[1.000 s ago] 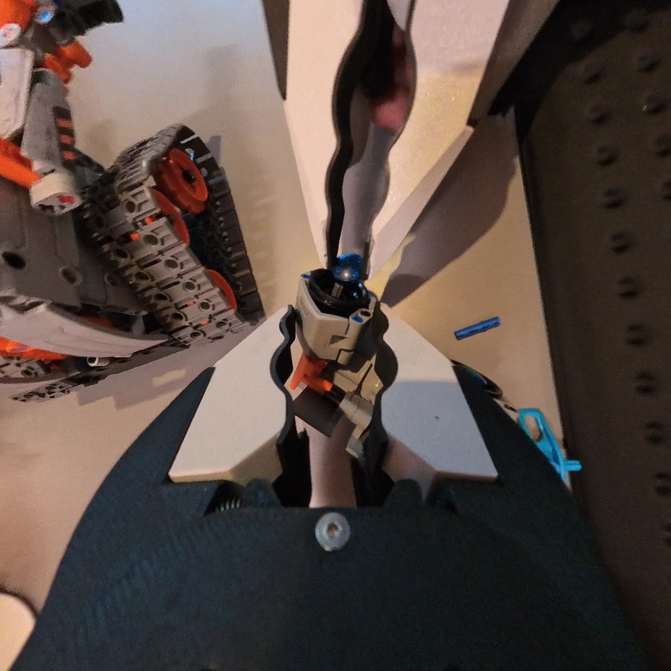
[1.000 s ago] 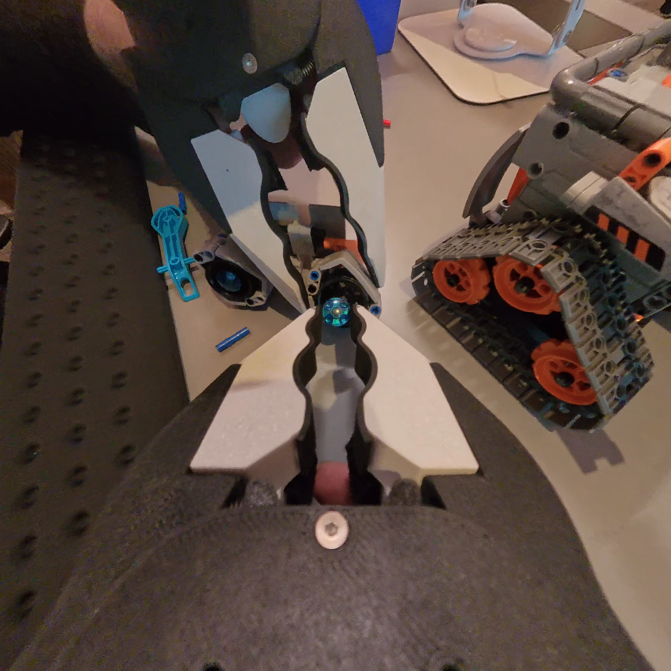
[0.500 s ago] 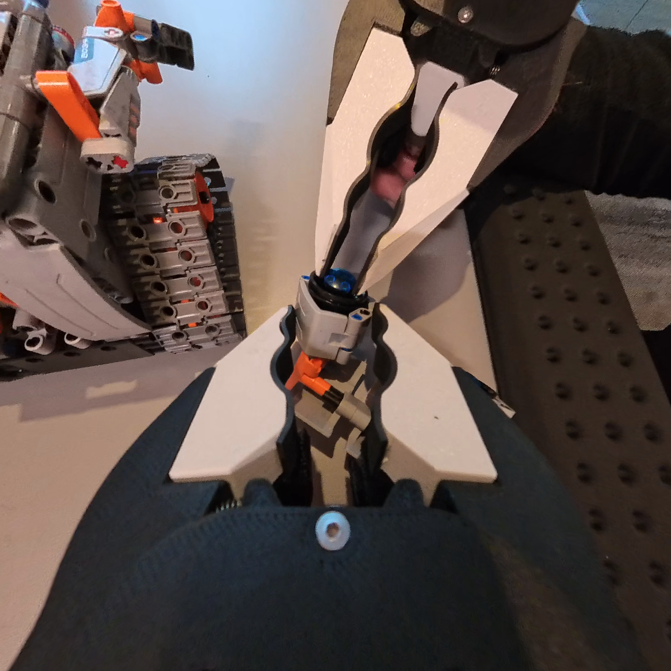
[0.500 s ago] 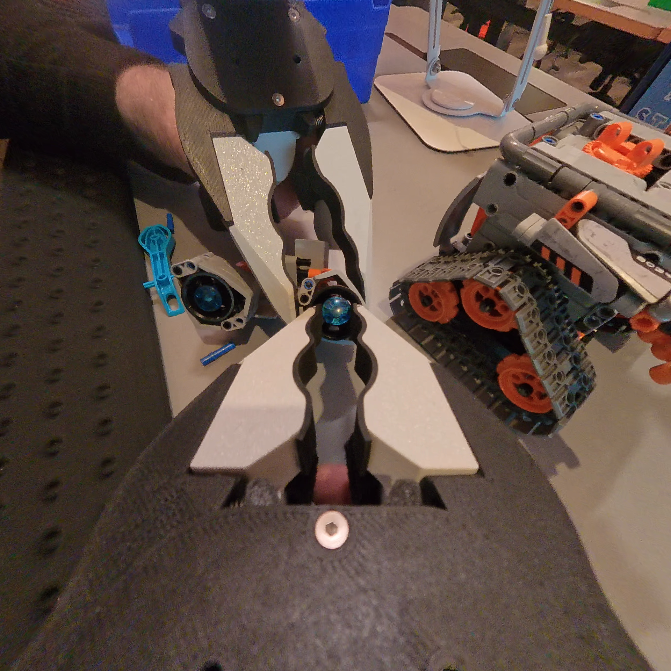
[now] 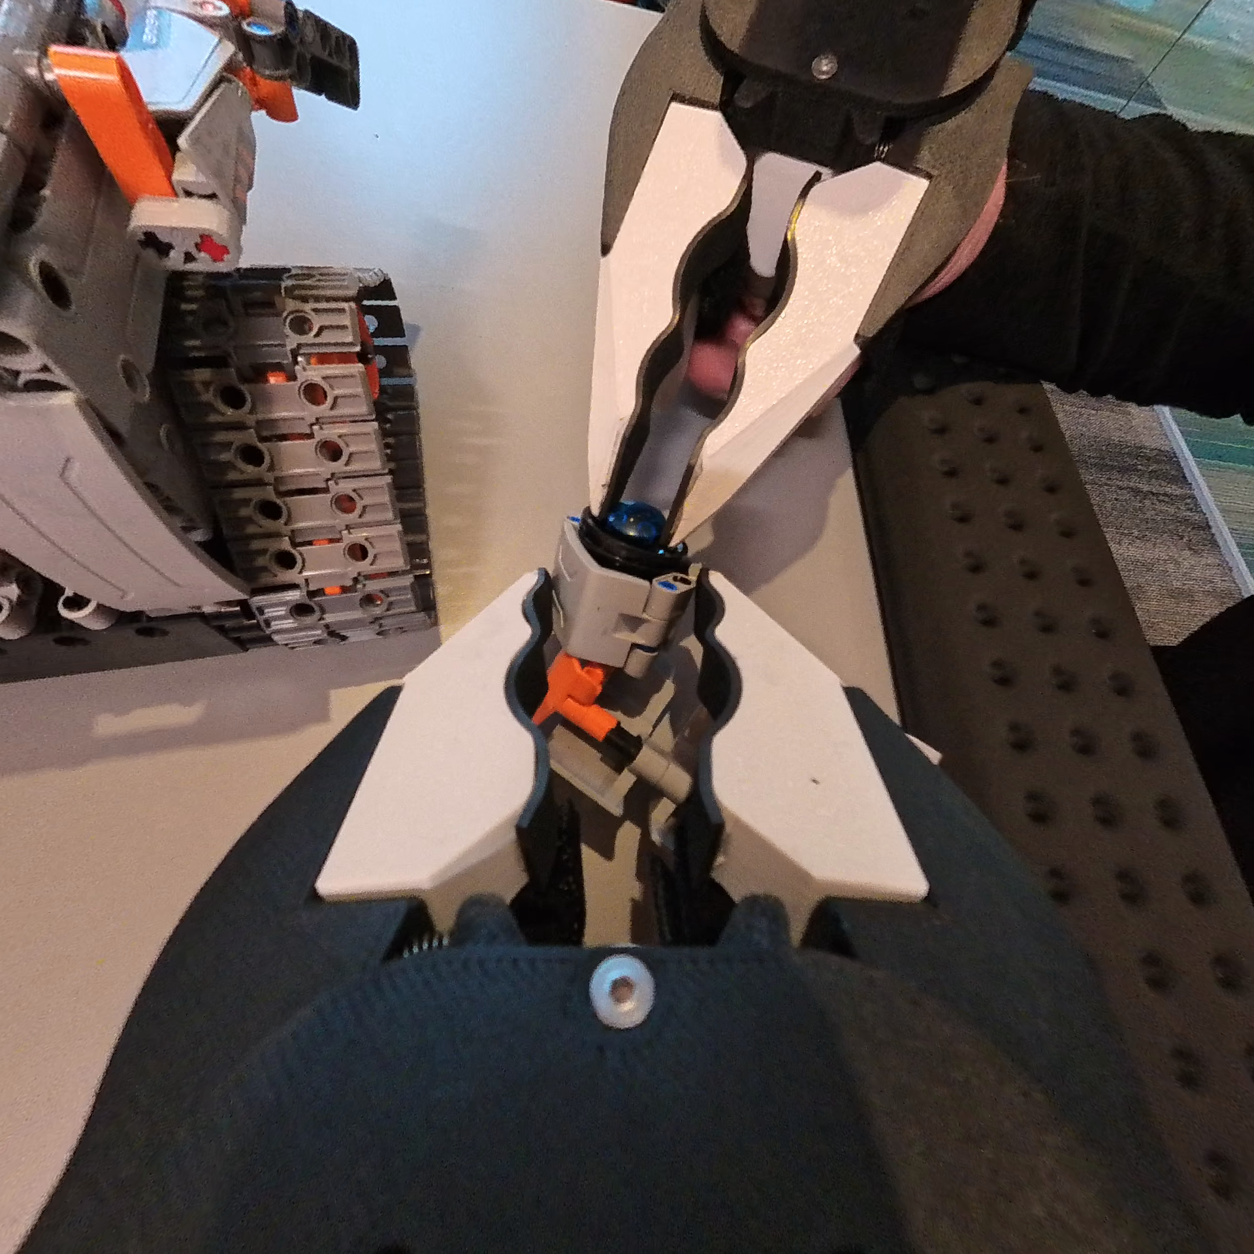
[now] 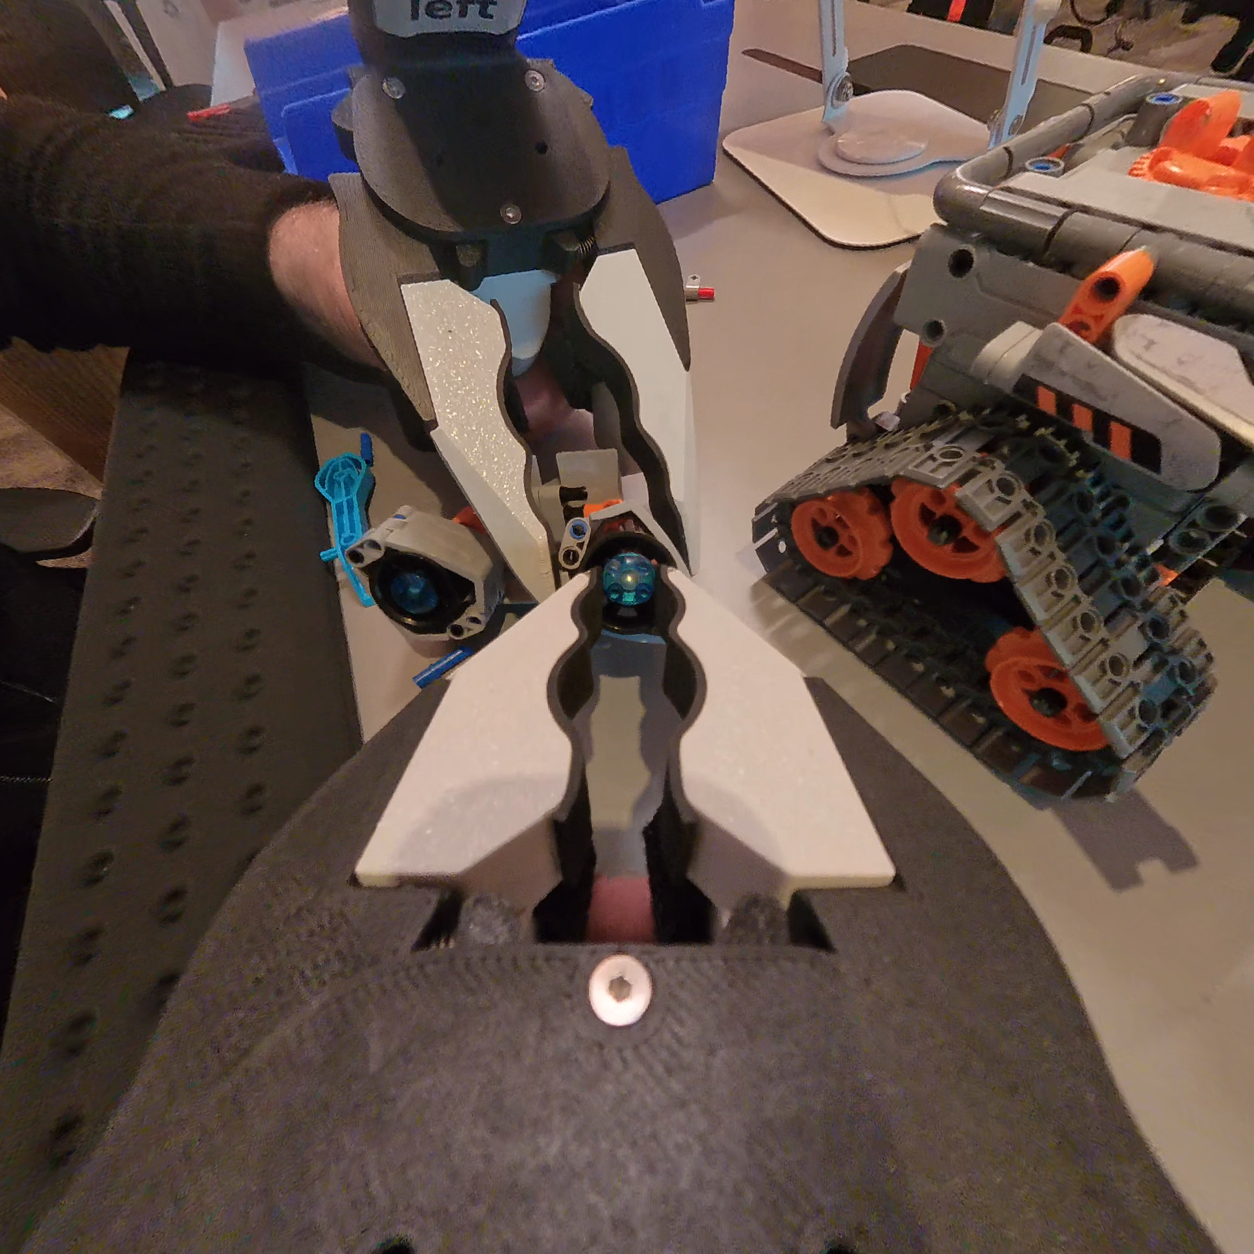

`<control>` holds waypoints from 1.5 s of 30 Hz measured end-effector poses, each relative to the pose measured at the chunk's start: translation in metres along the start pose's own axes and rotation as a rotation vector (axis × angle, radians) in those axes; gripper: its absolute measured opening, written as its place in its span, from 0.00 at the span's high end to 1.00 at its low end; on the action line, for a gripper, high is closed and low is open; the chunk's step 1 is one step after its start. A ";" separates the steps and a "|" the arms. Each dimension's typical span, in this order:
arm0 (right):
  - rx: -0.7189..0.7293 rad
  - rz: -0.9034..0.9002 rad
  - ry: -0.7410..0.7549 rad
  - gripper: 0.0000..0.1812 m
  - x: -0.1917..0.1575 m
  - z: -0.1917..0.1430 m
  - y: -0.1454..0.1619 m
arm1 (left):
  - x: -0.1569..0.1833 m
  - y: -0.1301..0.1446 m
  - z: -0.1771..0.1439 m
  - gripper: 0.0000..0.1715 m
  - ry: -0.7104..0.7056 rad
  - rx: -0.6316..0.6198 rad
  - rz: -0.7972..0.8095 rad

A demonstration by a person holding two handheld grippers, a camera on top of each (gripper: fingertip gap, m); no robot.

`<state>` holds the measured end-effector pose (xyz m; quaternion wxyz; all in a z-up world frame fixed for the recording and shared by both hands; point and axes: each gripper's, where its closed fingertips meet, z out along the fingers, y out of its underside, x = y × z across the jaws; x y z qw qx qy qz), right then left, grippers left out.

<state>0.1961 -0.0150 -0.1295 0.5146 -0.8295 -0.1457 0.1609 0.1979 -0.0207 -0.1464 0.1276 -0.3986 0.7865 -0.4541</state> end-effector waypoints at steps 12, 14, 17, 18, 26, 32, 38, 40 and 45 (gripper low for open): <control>-0.034 -0.123 0.045 0.93 -0.002 0.001 0.005 | 0.002 0.002 0.001 0.77 0.014 -0.005 -0.008; -0.036 -0.150 0.052 0.93 -0.002 0.001 0.006 | 0.002 0.003 0.001 0.77 0.018 -0.003 -0.012; -0.037 -0.194 0.067 0.93 -0.002 0.001 0.007 | 0.003 0.003 0.002 0.78 0.019 -0.003 -0.013; -0.039 -0.206 0.071 0.93 -0.002 0.001 0.007 | 0.003 0.003 0.002 0.77 0.019 -0.003 -0.013; -0.021 -0.169 0.047 0.93 -0.003 -0.002 0.005 | 0.004 0.001 0.001 0.77 0.032 0.010 -0.008; -0.019 -0.145 0.024 0.93 -0.004 -0.003 0.005 | 0.005 0.001 0.001 0.77 0.037 0.013 -0.002; -0.020 -0.150 0.020 0.93 -0.005 -0.003 0.005 | 0.006 0.000 0.001 0.77 0.036 0.012 0.005; -0.020 -0.140 0.018 0.93 -0.004 -0.003 0.005 | 0.006 0.000 0.001 0.77 0.037 0.013 0.005; -0.021 -0.132 0.014 0.93 -0.005 -0.003 0.005 | 0.006 0.000 0.001 0.77 0.034 0.009 0.018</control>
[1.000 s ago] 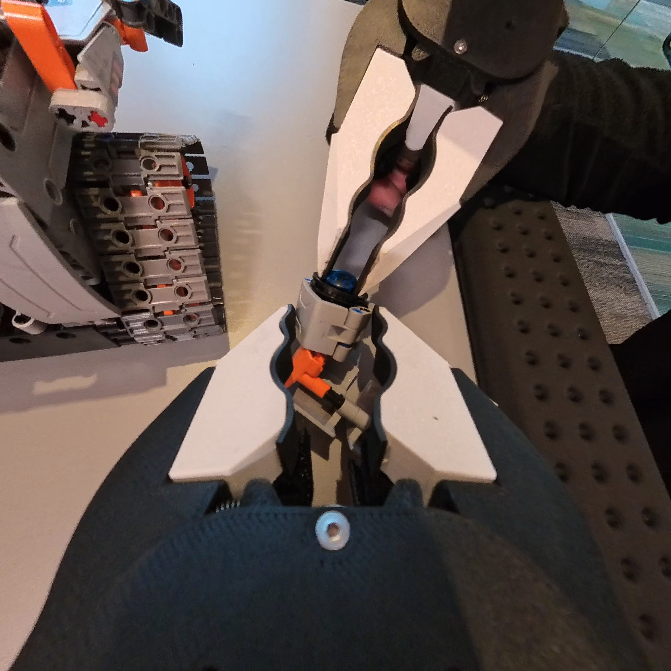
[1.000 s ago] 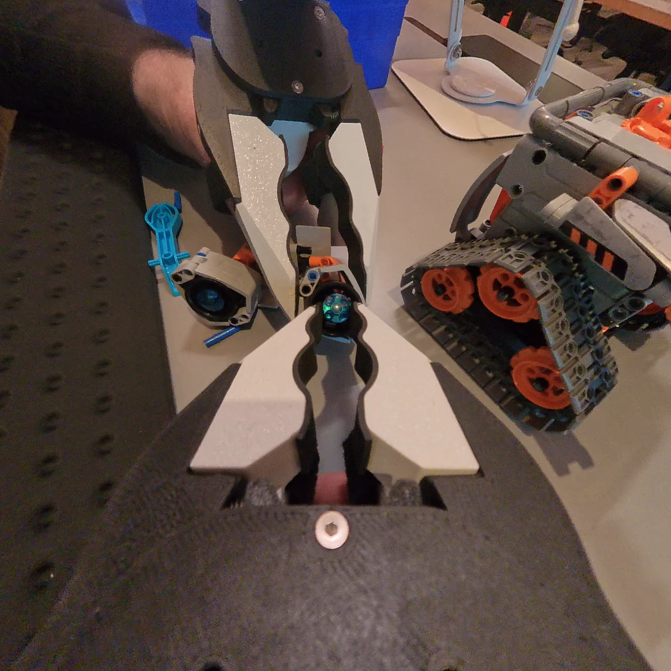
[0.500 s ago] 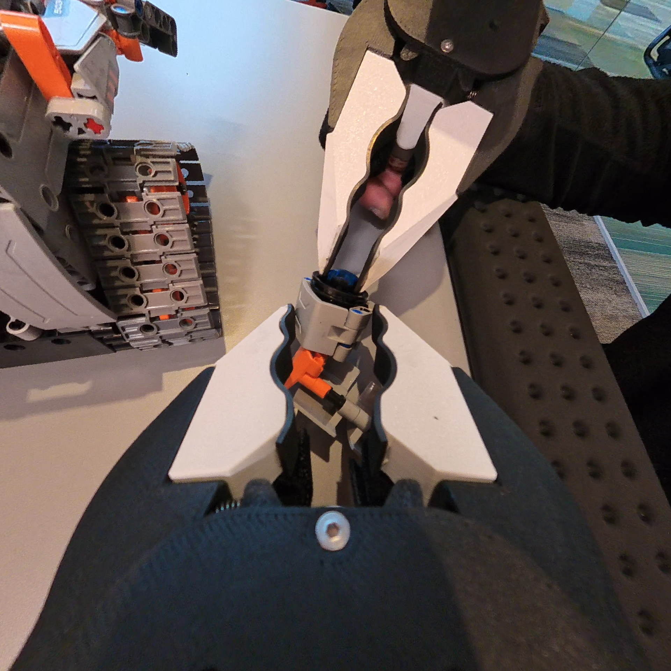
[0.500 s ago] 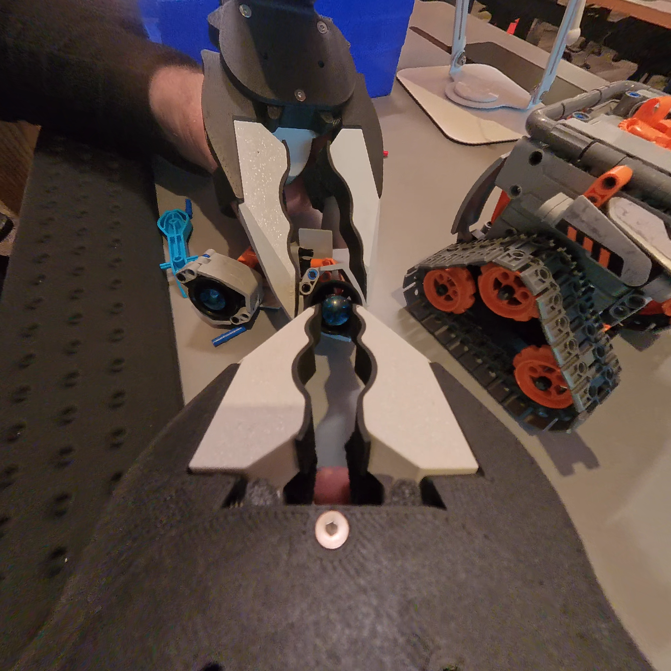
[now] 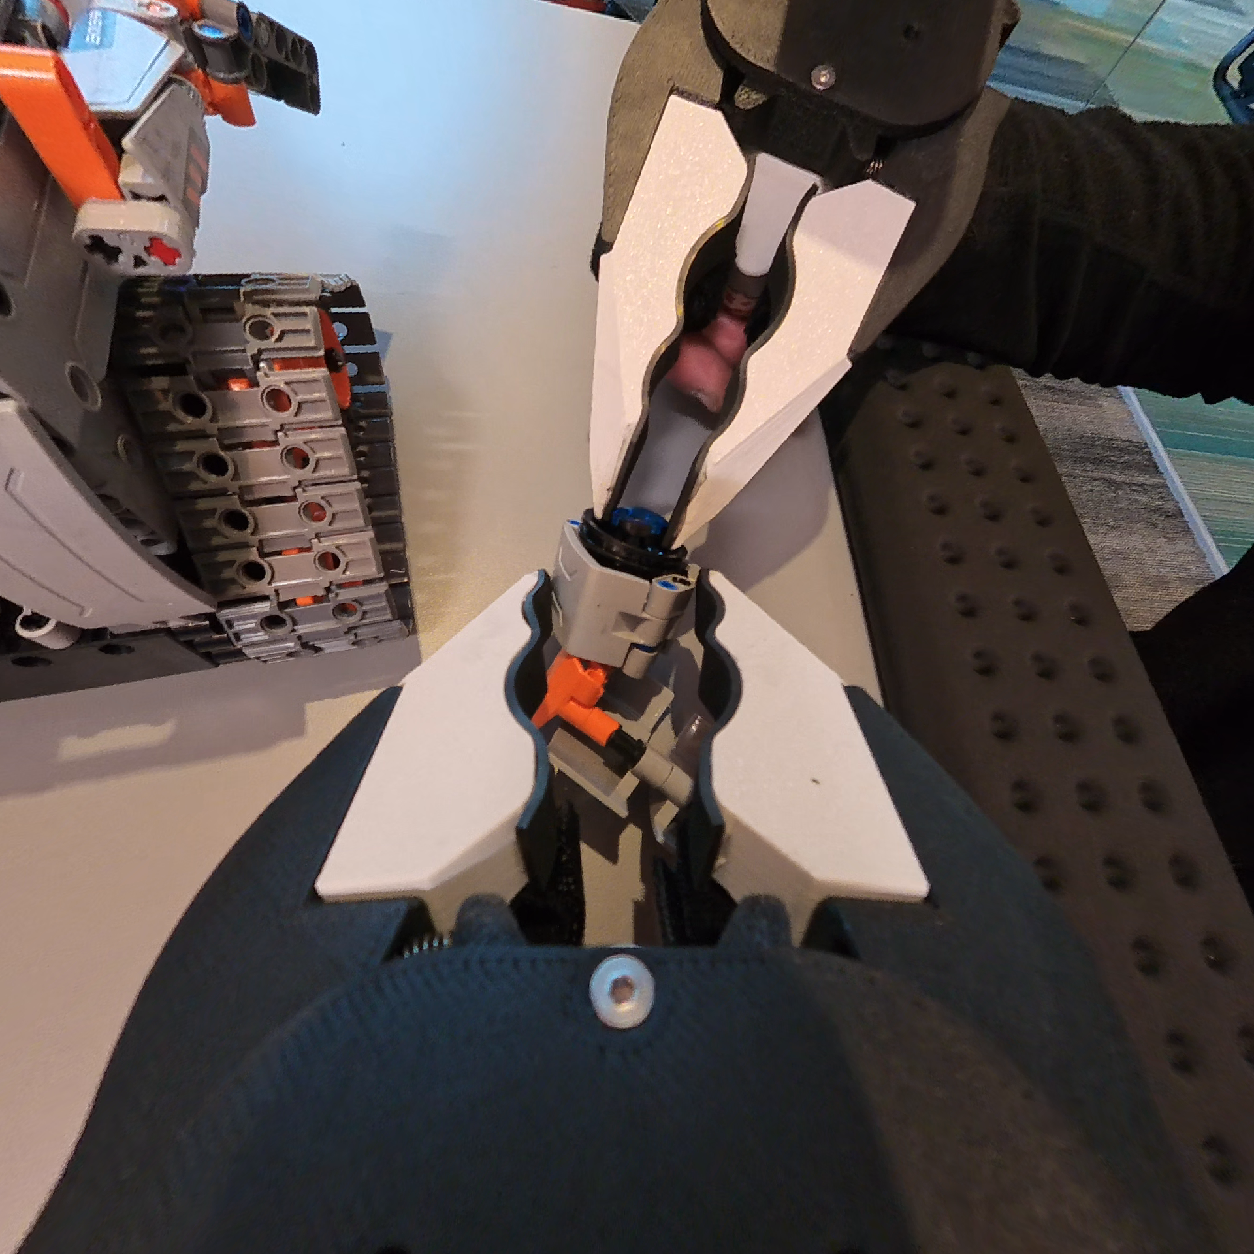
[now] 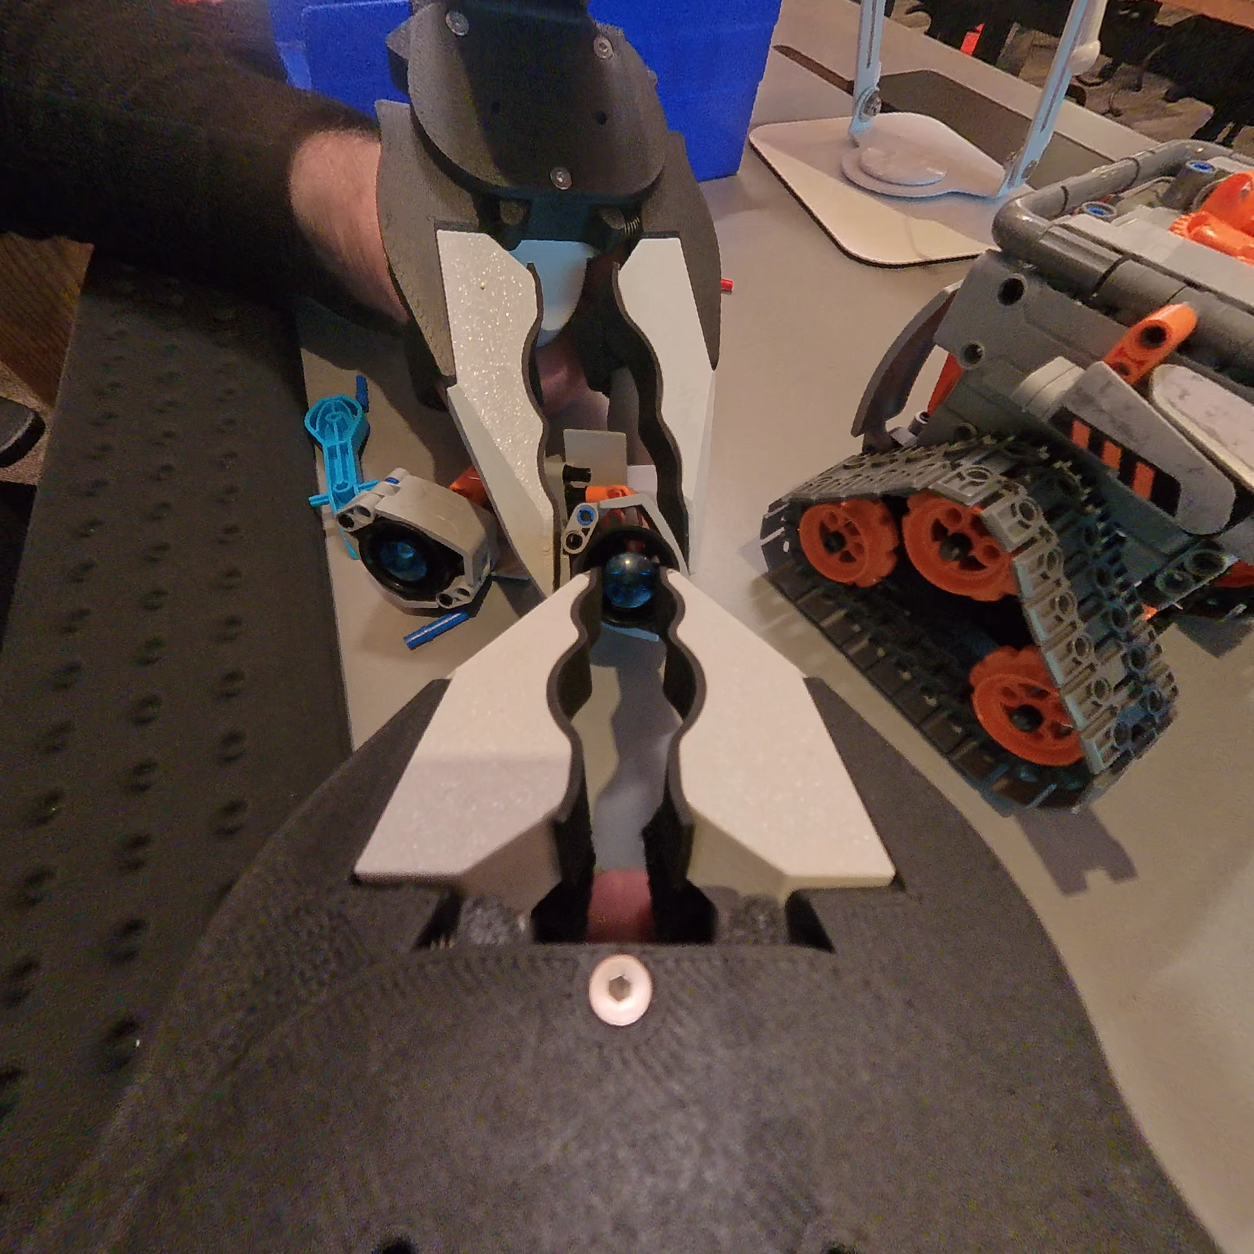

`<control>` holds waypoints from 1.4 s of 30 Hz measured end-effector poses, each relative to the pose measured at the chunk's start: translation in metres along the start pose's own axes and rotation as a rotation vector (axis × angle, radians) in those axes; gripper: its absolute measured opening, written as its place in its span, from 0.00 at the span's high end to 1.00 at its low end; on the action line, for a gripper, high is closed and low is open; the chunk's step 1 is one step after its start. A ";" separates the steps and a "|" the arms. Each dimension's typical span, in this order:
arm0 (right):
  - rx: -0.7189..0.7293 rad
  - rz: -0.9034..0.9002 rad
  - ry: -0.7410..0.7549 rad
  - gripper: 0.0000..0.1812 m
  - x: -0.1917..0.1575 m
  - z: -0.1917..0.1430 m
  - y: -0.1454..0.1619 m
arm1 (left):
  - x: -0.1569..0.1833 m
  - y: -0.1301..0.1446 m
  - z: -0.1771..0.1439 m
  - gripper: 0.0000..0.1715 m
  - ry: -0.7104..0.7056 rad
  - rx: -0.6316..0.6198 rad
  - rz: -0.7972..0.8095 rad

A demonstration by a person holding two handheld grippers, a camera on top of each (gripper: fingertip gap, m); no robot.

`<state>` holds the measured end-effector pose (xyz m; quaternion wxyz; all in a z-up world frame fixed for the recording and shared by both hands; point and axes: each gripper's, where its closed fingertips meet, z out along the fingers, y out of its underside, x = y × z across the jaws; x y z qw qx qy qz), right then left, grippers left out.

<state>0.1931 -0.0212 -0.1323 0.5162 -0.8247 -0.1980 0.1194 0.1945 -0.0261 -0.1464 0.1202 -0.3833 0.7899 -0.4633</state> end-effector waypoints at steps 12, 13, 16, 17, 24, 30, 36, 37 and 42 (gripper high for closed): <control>0.005 0.188 -0.076 0.93 -0.001 0.000 -0.001 | 0.000 0.000 0.000 0.77 -0.014 -0.005 0.015; 0.005 0.204 -0.081 0.93 -0.001 0.001 -0.001 | 0.000 0.000 0.000 0.78 -0.016 -0.006 0.014; -0.005 0.185 -0.071 0.93 -0.001 0.001 0.000 | 0.000 0.000 0.001 0.78 -0.019 -0.008 0.016; -0.011 0.170 -0.064 0.93 -0.001 0.001 0.001 | 0.000 0.000 0.001 0.78 -0.022 -0.012 0.018; -0.023 0.051 -0.013 0.93 -0.002 0.001 0.002 | 0.000 0.000 0.001 0.78 -0.022 -0.008 0.023; -0.005 0.102 -0.059 0.93 -0.004 -0.002 0.002 | 0.001 0.000 0.001 0.77 -0.015 -0.008 0.033; 0.003 0.135 -0.091 0.93 -0.004 -0.003 0.001 | 0.002 0.000 0.000 0.77 -0.008 -0.007 0.038; 0.004 0.129 -0.089 0.93 -0.005 -0.003 0.001 | 0.002 0.000 0.000 0.77 -0.007 -0.008 0.040; -0.001 0.085 -0.069 0.93 -0.005 -0.004 0.002 | 0.003 0.000 0.001 0.77 -0.005 -0.008 0.044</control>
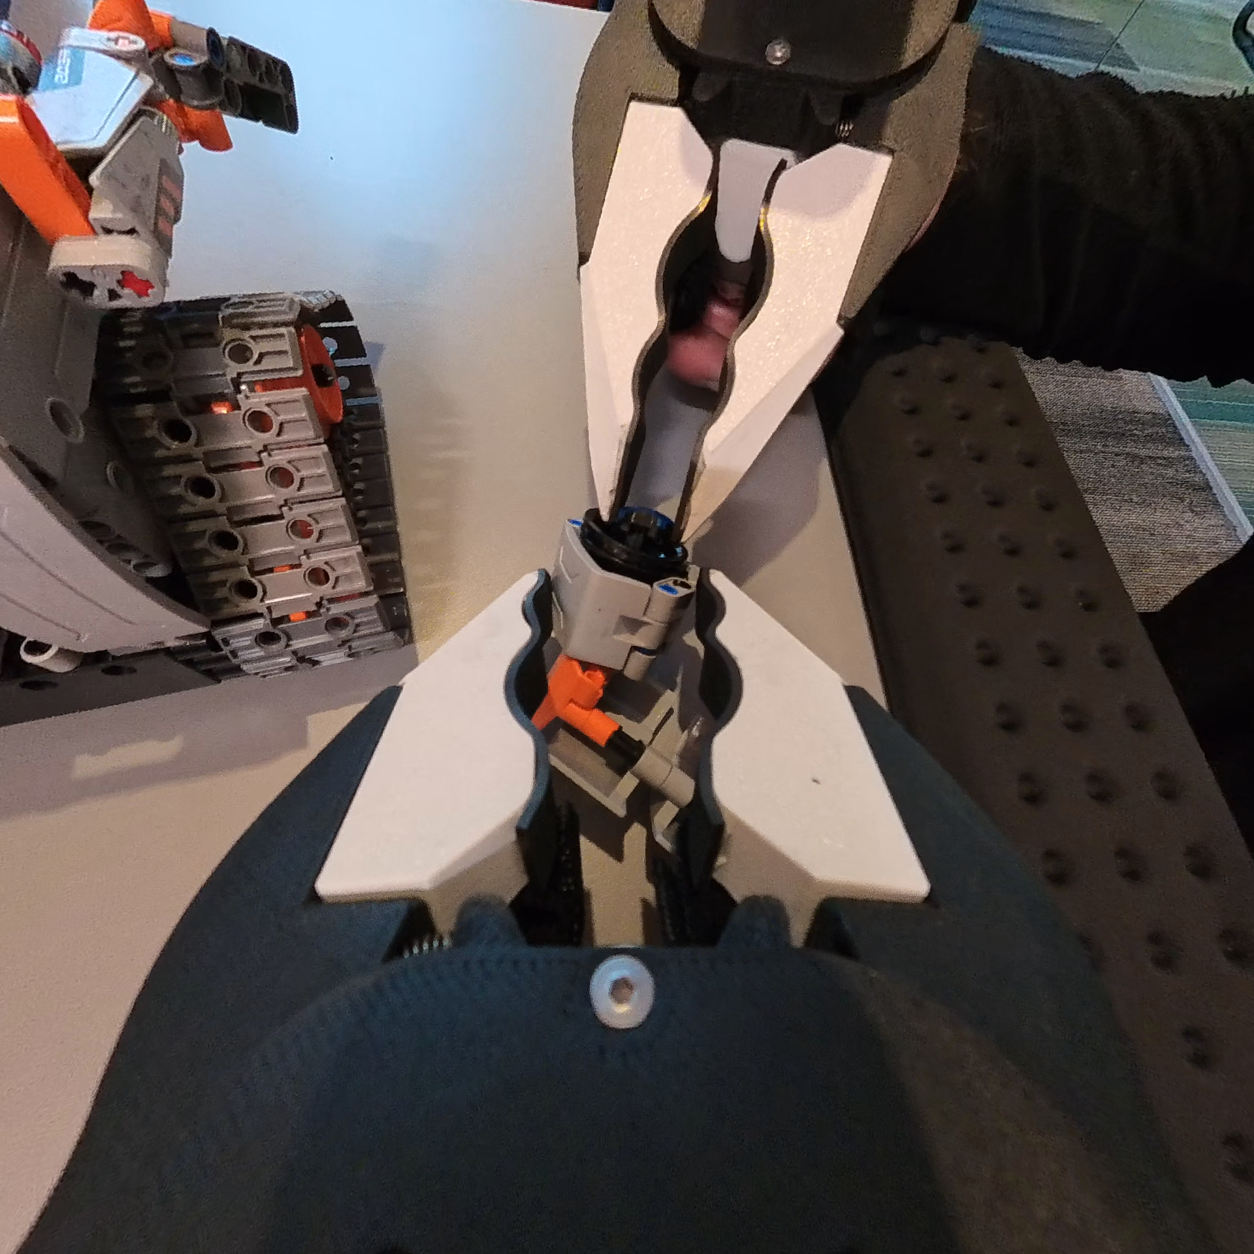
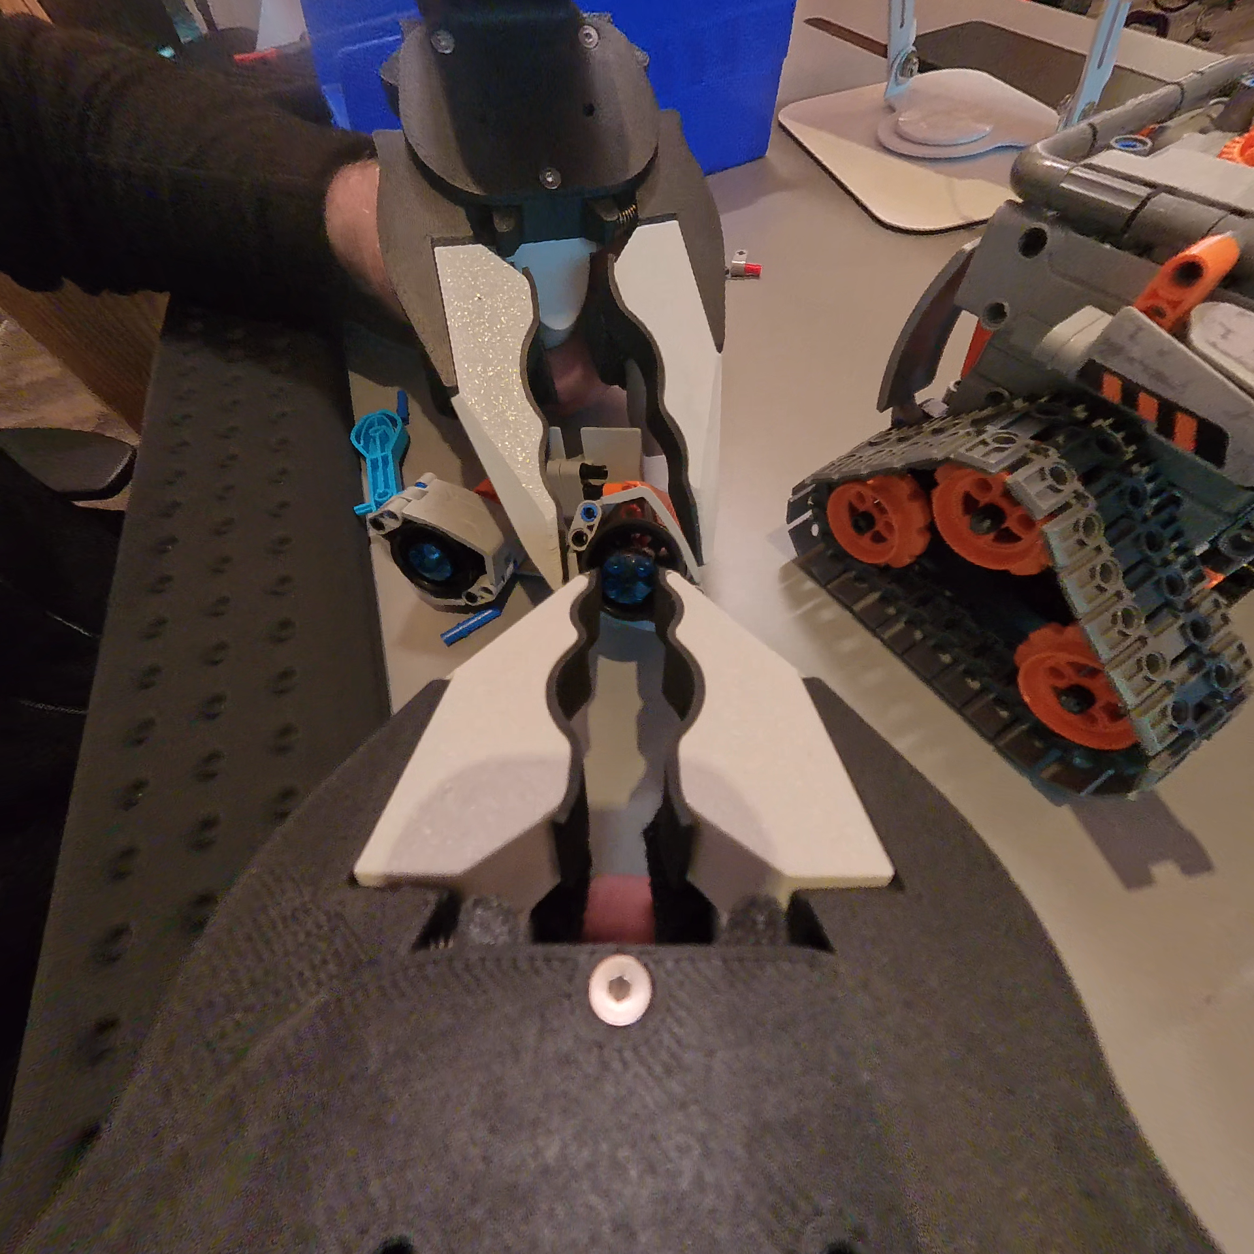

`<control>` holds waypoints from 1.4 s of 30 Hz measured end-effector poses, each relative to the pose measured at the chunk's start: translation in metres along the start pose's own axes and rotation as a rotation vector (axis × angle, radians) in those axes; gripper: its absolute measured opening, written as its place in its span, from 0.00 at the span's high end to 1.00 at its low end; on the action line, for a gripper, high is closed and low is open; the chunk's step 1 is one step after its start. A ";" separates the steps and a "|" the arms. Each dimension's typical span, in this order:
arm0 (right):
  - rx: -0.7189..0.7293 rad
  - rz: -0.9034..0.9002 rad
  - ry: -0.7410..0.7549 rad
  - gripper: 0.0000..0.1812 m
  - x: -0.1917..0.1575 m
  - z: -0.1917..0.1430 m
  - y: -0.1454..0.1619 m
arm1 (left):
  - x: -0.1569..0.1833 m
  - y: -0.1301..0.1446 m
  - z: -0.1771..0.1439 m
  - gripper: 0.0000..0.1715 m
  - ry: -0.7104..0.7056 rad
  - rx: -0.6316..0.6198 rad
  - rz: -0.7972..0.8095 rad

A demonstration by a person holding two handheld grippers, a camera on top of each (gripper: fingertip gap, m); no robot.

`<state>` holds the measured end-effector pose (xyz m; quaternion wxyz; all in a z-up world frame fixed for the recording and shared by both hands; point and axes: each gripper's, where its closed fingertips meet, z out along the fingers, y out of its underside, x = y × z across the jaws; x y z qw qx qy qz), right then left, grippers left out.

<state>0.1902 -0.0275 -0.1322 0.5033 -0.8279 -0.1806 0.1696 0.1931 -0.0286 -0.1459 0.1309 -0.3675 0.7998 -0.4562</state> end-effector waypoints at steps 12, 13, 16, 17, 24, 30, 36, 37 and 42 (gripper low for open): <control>-0.041 -0.187 0.098 0.93 0.001 0.000 0.000 | 0.000 0.000 0.000 0.77 -0.015 -0.007 0.026; -0.044 -0.194 0.102 0.93 0.001 0.000 0.000 | 0.000 0.000 0.000 0.77 -0.017 -0.007 0.027; -0.063 -0.246 0.128 0.93 0.001 0.000 -0.001 | 0.000 0.000 0.000 0.77 -0.020 -0.008 0.030; -0.068 -0.262 0.138 0.93 0.001 0.000 -0.001 | 0.000 0.000 0.000 0.77 -0.021 -0.008 0.030; -0.137 -0.430 0.239 0.93 0.002 0.002 -0.001 | 0.000 0.000 0.001 0.78 -0.034 -0.012 0.033; -0.144 -0.386 0.229 0.93 0.002 0.003 0.001 | -0.001 0.000 0.001 0.78 -0.047 -0.014 0.036; -0.131 -0.260 0.164 0.93 0.003 0.004 0.002 | -0.002 0.000 0.001 0.78 -0.054 -0.013 0.037; -0.129 -0.239 0.153 0.93 0.003 0.005 0.002 | -0.002 0.000 0.002 0.78 -0.057 -0.015 0.039; -0.124 -0.141 0.105 0.93 0.003 0.005 0.003 | -0.002 -0.001 0.002 0.79 -0.066 -0.015 0.047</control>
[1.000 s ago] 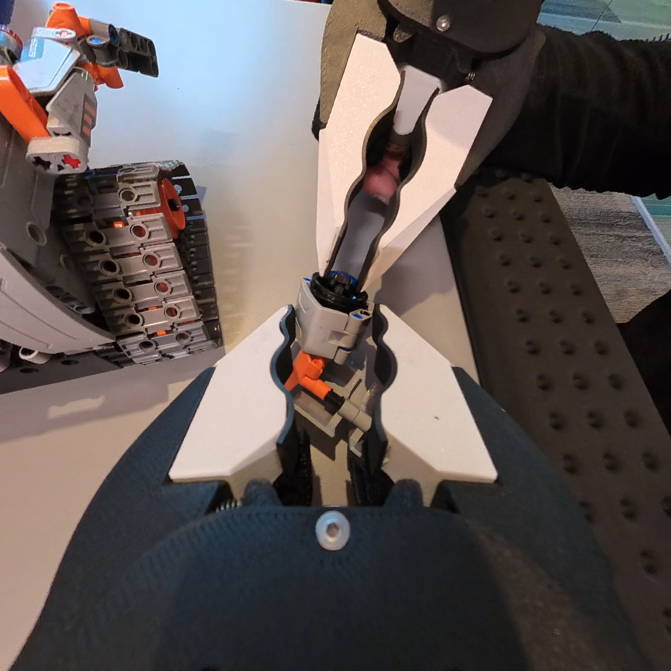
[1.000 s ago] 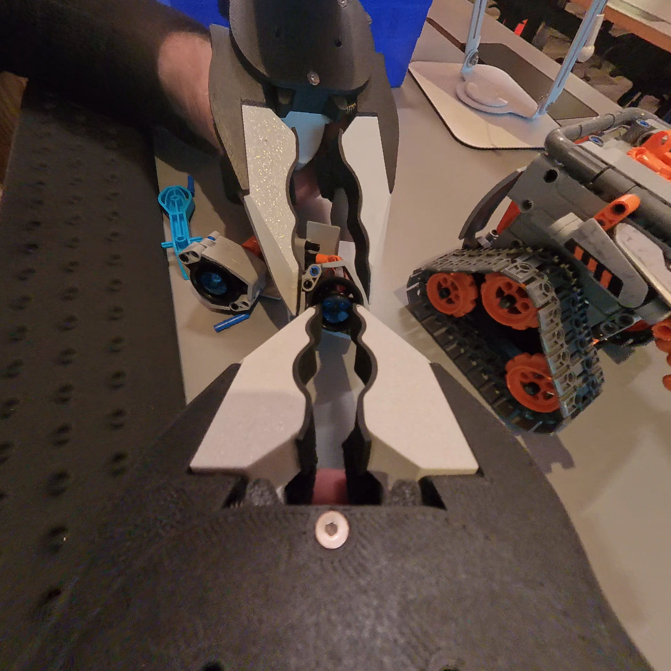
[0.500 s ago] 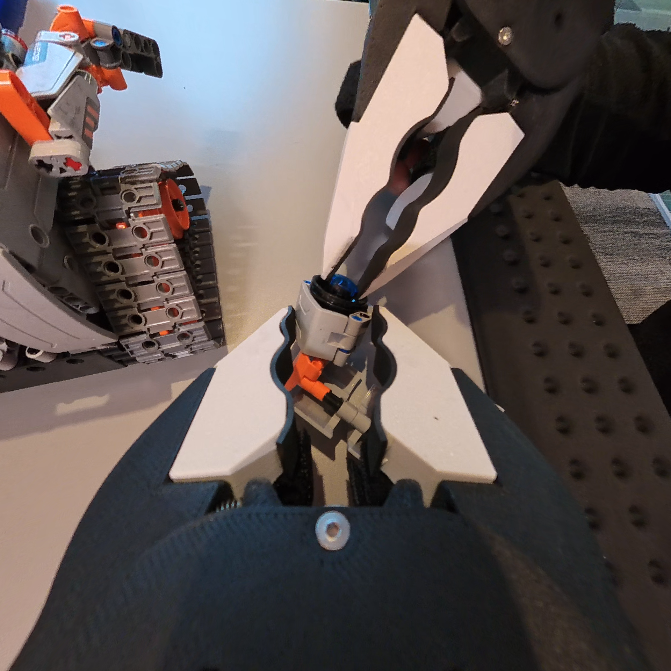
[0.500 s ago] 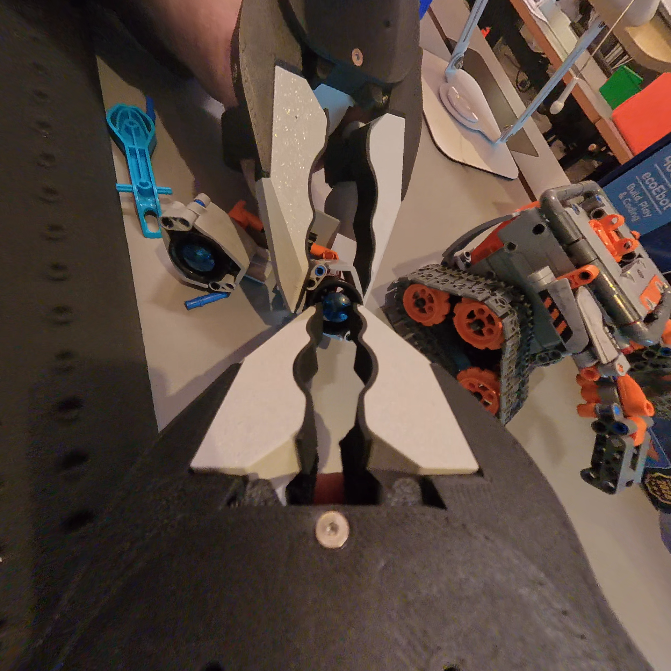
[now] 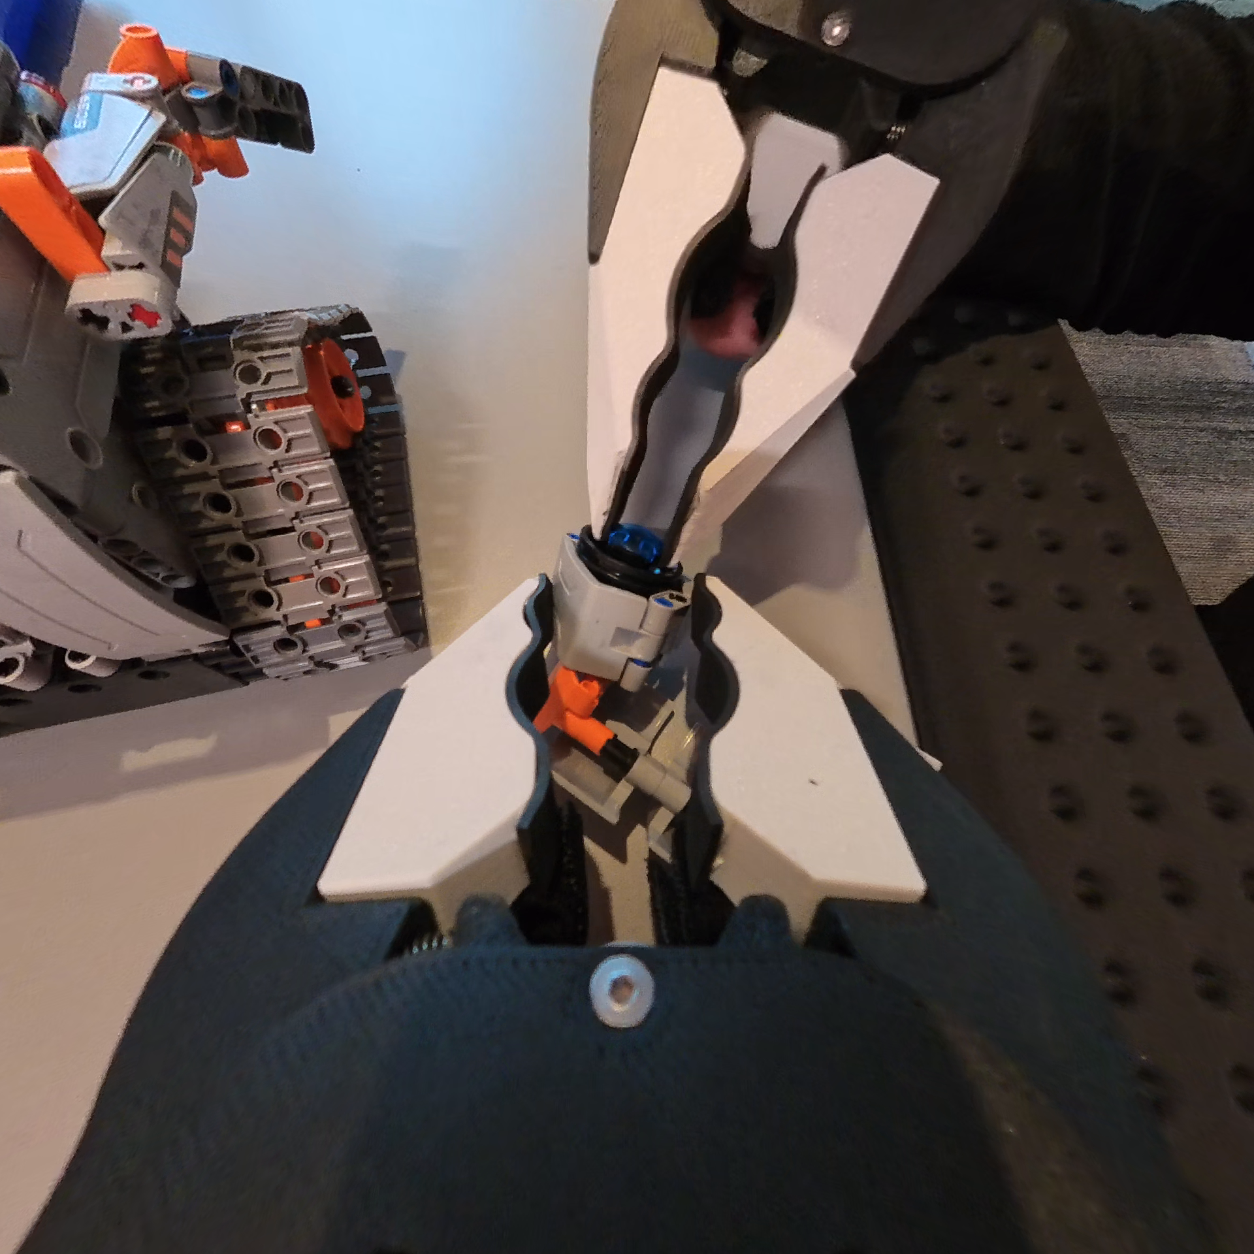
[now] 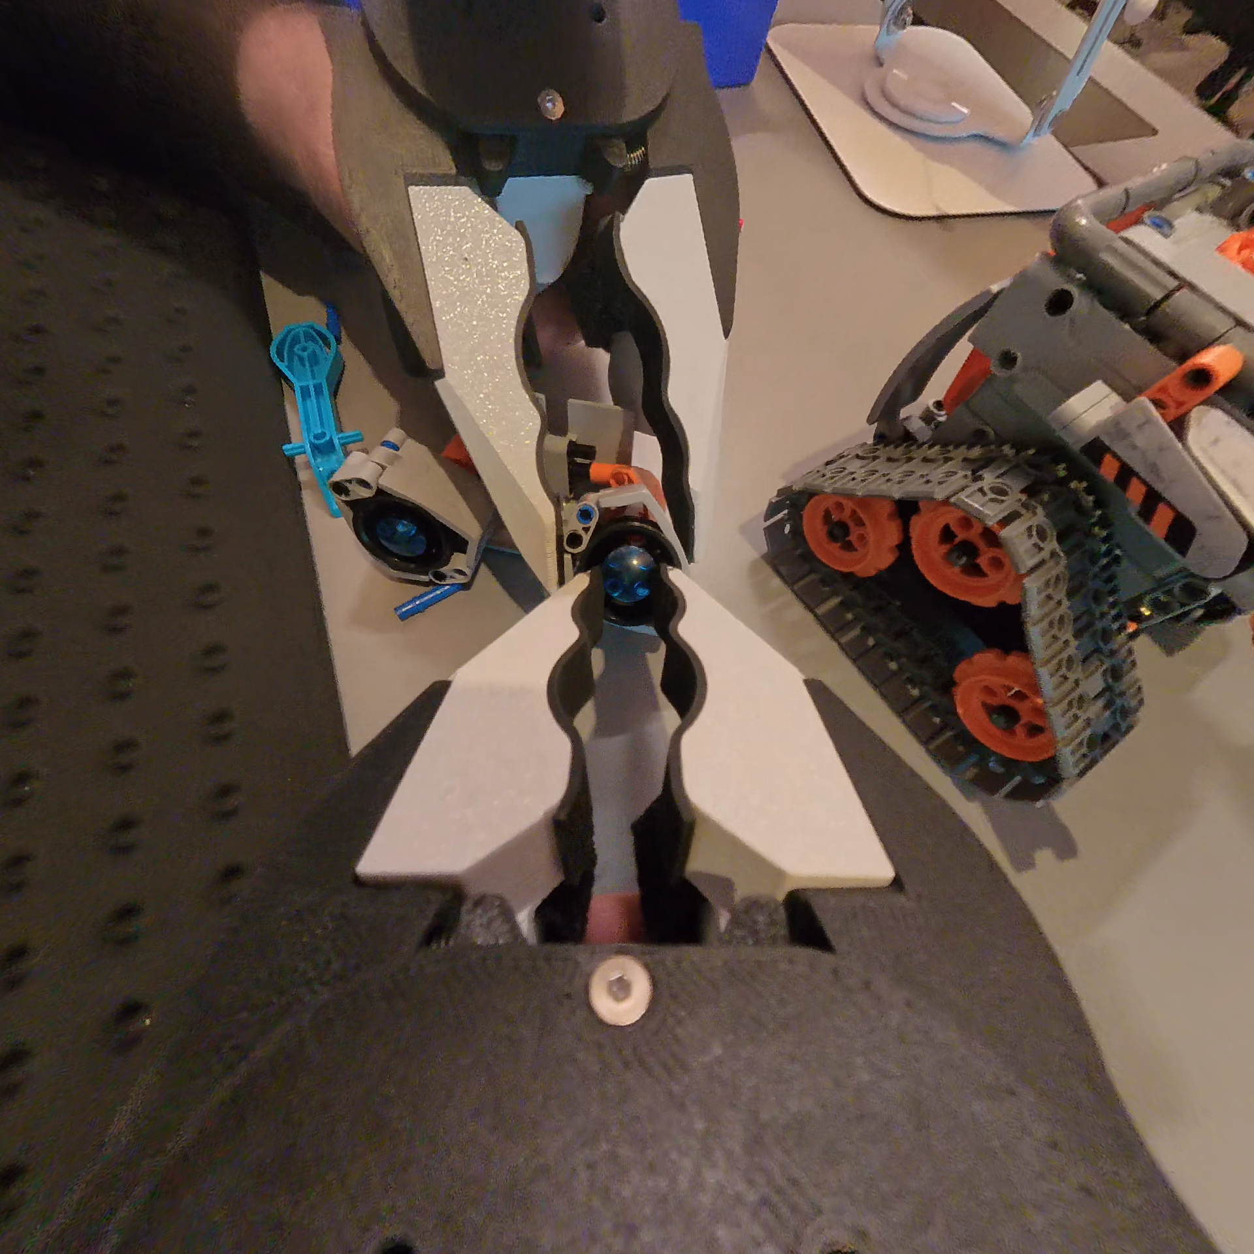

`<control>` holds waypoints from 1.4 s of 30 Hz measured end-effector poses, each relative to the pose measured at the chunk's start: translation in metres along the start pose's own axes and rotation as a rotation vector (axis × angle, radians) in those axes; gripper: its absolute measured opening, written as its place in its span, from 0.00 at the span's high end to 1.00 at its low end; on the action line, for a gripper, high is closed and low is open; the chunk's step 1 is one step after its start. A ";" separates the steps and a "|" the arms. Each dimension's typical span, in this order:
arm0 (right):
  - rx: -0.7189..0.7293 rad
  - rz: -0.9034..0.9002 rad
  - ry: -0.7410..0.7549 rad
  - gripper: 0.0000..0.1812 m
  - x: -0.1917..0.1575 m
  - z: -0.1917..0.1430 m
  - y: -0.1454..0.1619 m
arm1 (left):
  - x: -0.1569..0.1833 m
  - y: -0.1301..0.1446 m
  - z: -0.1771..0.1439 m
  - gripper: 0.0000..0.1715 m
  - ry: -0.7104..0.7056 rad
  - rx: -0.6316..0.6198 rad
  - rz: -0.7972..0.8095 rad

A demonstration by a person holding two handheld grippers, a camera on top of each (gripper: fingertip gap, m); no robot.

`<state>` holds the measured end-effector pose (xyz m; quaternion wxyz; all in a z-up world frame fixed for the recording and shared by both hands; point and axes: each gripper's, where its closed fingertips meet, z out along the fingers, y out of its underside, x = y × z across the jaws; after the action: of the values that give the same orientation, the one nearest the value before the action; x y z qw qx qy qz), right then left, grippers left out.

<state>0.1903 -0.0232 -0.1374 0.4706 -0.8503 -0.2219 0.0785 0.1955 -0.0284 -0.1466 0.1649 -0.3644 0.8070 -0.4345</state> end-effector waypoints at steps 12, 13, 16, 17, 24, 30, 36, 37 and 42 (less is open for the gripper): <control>-0.166 -0.027 -0.109 1.00 -0.023 0.023 0.029 | -0.007 -0.016 -0.011 1.00 -0.019 0.091 0.007; -0.158 -0.026 -0.106 1.00 -0.022 0.022 0.028 | -0.007 -0.015 -0.011 1.00 -0.019 0.089 0.018; -0.122 -0.011 -0.102 1.00 -0.020 0.018 0.025 | -0.005 -0.013 -0.014 0.97 0.004 0.069 0.040; -0.115 -0.012 -0.100 1.00 -0.019 0.017 0.024 | -0.006 -0.013 -0.017 0.94 0.010 0.073 0.031; -0.110 -0.043 -0.109 1.00 -0.022 0.013 0.025 | -0.004 -0.005 -0.032 0.81 -0.011 -0.030 0.064; -0.115 -0.084 -0.163 0.92 -0.034 0.006 0.027 | 0.002 0.010 -0.029 0.76 -0.026 -0.142 0.137; -0.152 -0.124 -0.186 0.87 -0.042 0.008 0.032 | 0.007 0.010 -0.028 0.73 -0.037 -0.202 0.241; -0.165 -0.122 -0.181 0.86 -0.042 0.010 0.033 | 0.009 0.010 -0.028 0.73 -0.029 -0.202 0.244; -0.180 -0.103 -0.188 0.93 -0.044 0.020 0.032 | 0.013 0.015 -0.022 0.73 -0.021 -0.247 0.279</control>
<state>0.1537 -0.0423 -0.1781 0.3729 -0.8655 -0.3145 0.1135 0.1673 -0.0196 -0.1456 0.1860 -0.2711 0.8950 -0.3014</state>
